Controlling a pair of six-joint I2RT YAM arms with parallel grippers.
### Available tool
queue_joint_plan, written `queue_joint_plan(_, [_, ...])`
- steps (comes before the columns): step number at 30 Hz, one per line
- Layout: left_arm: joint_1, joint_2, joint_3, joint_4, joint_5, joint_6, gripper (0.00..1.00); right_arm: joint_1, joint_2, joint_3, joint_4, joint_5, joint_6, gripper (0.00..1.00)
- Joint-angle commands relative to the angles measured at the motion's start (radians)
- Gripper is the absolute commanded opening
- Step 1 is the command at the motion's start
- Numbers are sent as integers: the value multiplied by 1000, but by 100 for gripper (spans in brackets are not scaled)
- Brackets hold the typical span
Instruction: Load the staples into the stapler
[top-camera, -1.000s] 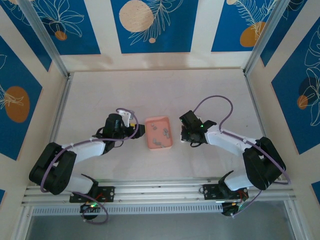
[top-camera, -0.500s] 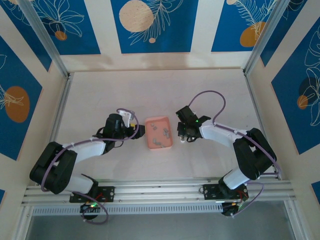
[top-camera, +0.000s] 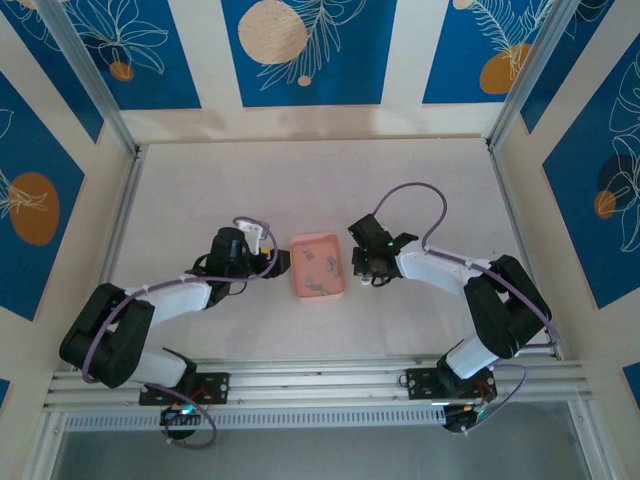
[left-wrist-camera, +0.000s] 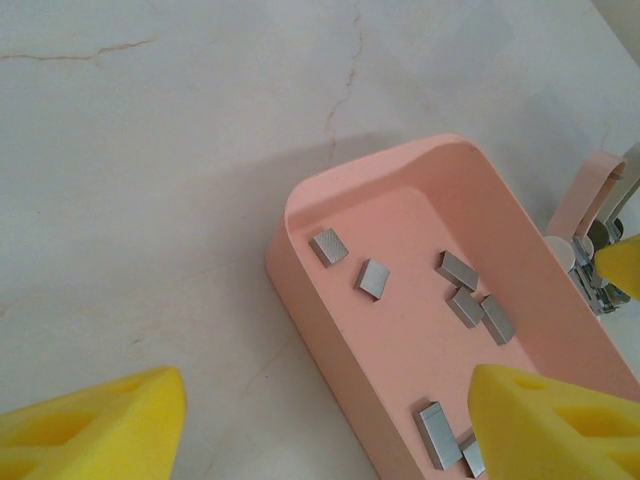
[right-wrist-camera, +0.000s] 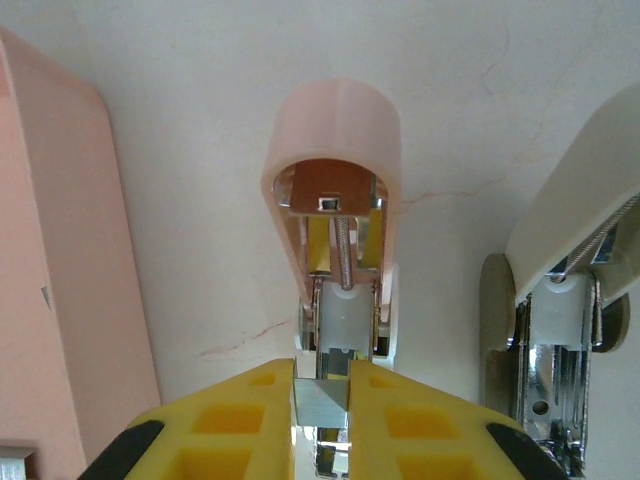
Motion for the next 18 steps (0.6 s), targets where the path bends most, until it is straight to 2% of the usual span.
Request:
queue_joint_plan(1, [-10,0,-9,19,-10,18,74,7,7,-1,-28,13,11,18])
queue_joint_plan(18, [-10,4,-8,22,-6,17,74,5,-5,-23,-27,24,19,18])
